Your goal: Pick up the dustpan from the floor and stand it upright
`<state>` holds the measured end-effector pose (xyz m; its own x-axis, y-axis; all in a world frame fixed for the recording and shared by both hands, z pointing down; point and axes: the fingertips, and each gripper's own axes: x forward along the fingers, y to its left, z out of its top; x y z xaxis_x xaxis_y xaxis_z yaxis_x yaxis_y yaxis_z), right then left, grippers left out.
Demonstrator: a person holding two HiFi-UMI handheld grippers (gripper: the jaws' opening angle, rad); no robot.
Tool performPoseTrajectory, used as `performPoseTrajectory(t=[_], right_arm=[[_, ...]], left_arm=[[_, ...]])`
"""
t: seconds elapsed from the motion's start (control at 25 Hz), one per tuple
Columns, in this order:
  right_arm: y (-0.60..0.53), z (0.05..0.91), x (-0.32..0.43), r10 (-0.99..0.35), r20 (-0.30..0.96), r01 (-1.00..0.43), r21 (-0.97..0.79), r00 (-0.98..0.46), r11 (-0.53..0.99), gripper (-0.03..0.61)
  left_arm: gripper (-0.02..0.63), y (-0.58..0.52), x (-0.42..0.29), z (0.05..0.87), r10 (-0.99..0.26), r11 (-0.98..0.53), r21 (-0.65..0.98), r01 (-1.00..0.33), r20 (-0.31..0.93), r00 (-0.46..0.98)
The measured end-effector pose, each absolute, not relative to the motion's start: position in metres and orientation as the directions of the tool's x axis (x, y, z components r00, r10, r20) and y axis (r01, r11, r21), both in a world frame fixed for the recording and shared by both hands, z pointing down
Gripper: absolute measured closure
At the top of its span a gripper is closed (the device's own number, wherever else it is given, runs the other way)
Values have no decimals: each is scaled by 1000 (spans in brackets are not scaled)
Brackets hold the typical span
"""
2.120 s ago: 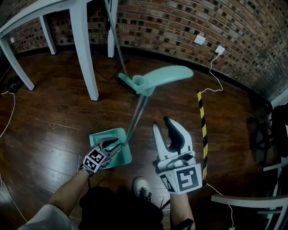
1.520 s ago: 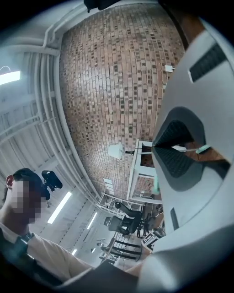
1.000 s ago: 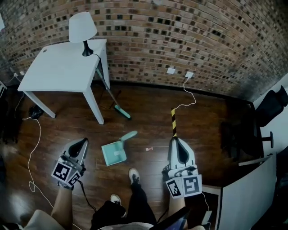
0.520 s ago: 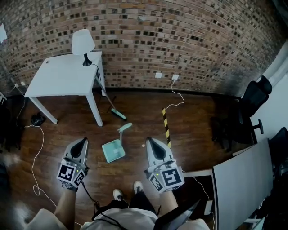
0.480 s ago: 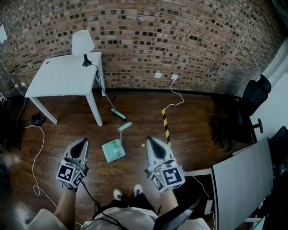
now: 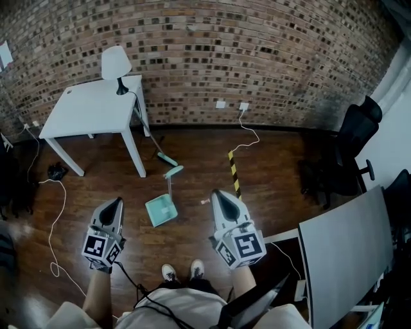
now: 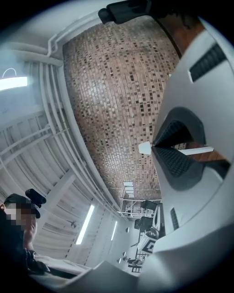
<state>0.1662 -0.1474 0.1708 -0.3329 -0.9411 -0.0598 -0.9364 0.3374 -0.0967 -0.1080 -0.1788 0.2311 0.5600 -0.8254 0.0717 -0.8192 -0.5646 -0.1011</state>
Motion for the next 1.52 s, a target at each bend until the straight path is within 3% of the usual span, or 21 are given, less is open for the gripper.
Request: performPoseTrajectory(t=[0.32,0.56,0.84,1.16,1.52], right_arm=[[-132,167,157,-941,-62,-936,-99,-334,338,598],[-108,169,152,-951,-41,-945,-107,-305,308,598],[-61,174,165,-966,-70,-954,-152,-250,258,598],[51,183,181,-936,-79,-913,-207,-342,351,598],[215,181,198,-882,-66,-870,-149,-466,470,598]], left_arm=[[609,-163,-115,228,-816,-578,-96,-811,77,573],[609,-139,-106,243,-764,-644,-223,-732,148,628],[609,-107,-107,249,-758,-651,-207,-730,148,635],[609,8,-73,247,-788,-612,-236,-755,102,607],[609,192,-29,251,-854,-519,-219,-826,107,509]])
